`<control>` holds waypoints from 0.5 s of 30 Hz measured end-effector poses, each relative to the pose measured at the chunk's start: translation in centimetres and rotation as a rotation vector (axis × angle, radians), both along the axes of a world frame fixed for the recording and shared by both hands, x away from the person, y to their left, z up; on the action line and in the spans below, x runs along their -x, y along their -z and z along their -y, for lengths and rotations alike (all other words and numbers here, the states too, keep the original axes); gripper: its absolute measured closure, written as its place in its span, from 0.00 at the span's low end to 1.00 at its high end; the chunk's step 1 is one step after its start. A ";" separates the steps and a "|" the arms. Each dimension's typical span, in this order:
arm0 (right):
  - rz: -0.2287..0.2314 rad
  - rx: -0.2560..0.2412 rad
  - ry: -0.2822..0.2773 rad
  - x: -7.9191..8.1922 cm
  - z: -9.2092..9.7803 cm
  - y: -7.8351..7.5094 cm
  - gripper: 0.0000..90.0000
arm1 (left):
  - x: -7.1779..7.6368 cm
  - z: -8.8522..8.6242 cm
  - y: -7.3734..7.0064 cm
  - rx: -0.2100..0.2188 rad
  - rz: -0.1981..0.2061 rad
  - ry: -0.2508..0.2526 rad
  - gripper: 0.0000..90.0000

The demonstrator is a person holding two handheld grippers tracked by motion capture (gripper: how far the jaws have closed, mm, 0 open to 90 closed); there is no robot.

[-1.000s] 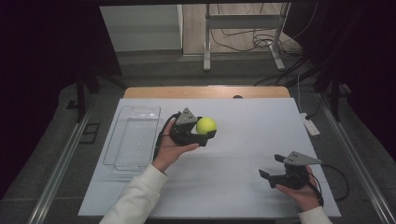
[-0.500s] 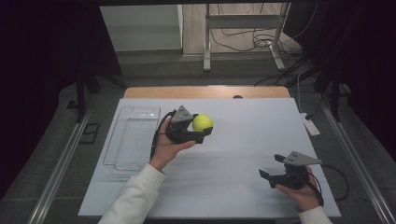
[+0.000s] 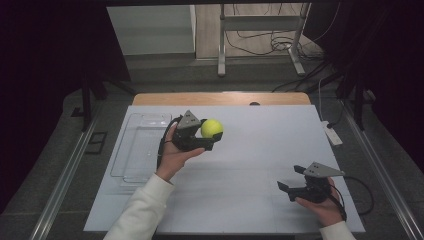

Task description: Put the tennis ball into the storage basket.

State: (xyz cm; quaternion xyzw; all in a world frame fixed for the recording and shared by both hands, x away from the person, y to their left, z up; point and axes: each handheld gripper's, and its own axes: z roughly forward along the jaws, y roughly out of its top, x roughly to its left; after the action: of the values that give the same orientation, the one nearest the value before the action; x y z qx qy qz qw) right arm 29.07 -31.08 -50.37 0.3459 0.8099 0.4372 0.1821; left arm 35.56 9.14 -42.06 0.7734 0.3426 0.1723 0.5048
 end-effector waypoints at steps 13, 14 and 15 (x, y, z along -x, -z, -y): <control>0.001 -0.002 0.000 0.0 0.0 0.0 0.13 | -0.1 -1.1 -0.3 0.014 0.006 -0.024 0.30; 0.001 -0.002 0.000 0.0 0.0 0.0 0.13 | -0.1 -1.1 -0.3 0.014 0.006 -0.024 0.30; 0.001 -0.002 0.000 0.0 0.0 0.0 0.13 | -0.2 -1.2 -0.4 0.017 0.008 -0.030 0.30</control>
State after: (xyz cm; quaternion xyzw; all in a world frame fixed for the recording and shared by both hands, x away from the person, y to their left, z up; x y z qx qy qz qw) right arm 29.06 -31.07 -50.37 0.3458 0.8094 0.4384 0.1823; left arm 35.71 10.32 -41.70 0.7630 0.3536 0.1800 0.5102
